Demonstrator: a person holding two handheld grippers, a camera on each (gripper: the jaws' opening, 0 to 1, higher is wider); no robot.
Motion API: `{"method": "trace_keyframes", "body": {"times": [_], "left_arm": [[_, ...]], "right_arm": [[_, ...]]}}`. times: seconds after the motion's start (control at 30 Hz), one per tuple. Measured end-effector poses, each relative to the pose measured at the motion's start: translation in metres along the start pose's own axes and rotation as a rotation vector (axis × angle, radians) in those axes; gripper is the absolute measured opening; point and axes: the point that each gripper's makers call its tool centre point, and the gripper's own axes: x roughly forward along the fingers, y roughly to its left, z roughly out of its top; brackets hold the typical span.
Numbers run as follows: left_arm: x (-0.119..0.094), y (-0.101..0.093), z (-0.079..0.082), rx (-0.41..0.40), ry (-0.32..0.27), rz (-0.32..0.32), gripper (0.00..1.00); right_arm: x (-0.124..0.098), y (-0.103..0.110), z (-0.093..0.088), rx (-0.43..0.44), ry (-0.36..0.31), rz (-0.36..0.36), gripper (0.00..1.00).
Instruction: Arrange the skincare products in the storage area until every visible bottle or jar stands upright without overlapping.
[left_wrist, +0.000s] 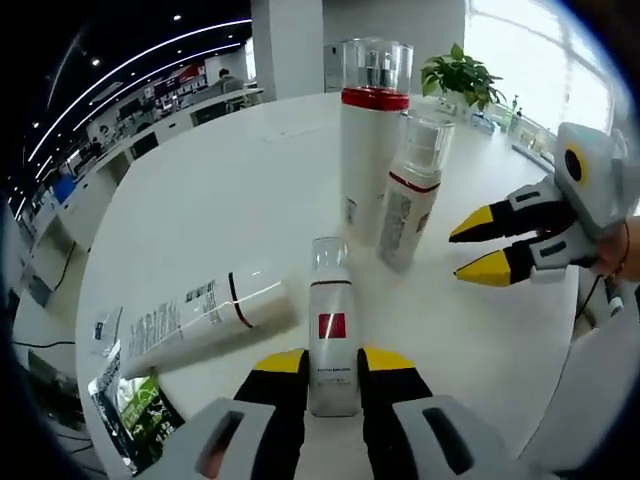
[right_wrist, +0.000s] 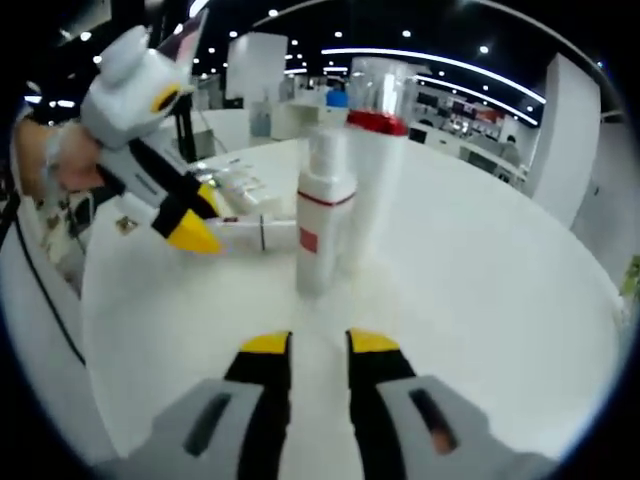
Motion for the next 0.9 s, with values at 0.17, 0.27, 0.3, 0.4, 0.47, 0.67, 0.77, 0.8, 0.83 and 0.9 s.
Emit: {"method": "trace_keyframes", "body": {"times": [0.17, 0.27, 0.3, 0.4, 0.47, 0.67, 0.77, 0.8, 0.83, 0.9], "left_arm": [[-0.006, 0.001, -0.009, 0.036, 0.019, -0.027, 0.21], [-0.010, -0.002, -0.015, 0.099, 0.024, -0.062, 0.21], [-0.013, -0.005, -0.018, 0.154, 0.025, -0.076, 0.21], [-0.016, -0.013, -0.024, 0.243, 0.044, -0.113, 0.21], [-0.017, -0.017, -0.025, 0.280, 0.049, -0.133, 0.21], [-0.018, -0.025, -0.028, 0.362, 0.060, -0.172, 0.21], [-0.018, -0.026, -0.028, 0.391, 0.063, -0.181, 0.21], [-0.018, -0.026, -0.028, 0.396, 0.063, -0.182, 0.21], [-0.018, -0.027, -0.029, 0.408, 0.065, -0.191, 0.21], [-0.019, -0.030, -0.031, 0.429, 0.068, -0.213, 0.21]], "right_arm": [[0.000, 0.004, 0.001, -0.002, -0.002, 0.019, 0.20], [0.001, 0.008, 0.001, 0.004, -0.002, 0.039, 0.20], [0.001, 0.010, 0.000, 0.007, 0.000, 0.048, 0.20], [0.001, 0.016, -0.002, 0.006, 0.005, 0.083, 0.20], [0.000, 0.023, -0.002, 0.002, -0.002, 0.116, 0.20], [0.000, 0.040, 0.003, -0.015, -0.023, 0.210, 0.22], [0.001, 0.045, 0.002, -0.039, -0.020, 0.231, 0.22], [0.001, 0.046, 0.002, -0.040, -0.019, 0.234, 0.22], [0.001, 0.046, 0.003, -0.045, -0.019, 0.238, 0.22], [0.001, 0.047, 0.003, -0.054, -0.022, 0.243, 0.23]]}}
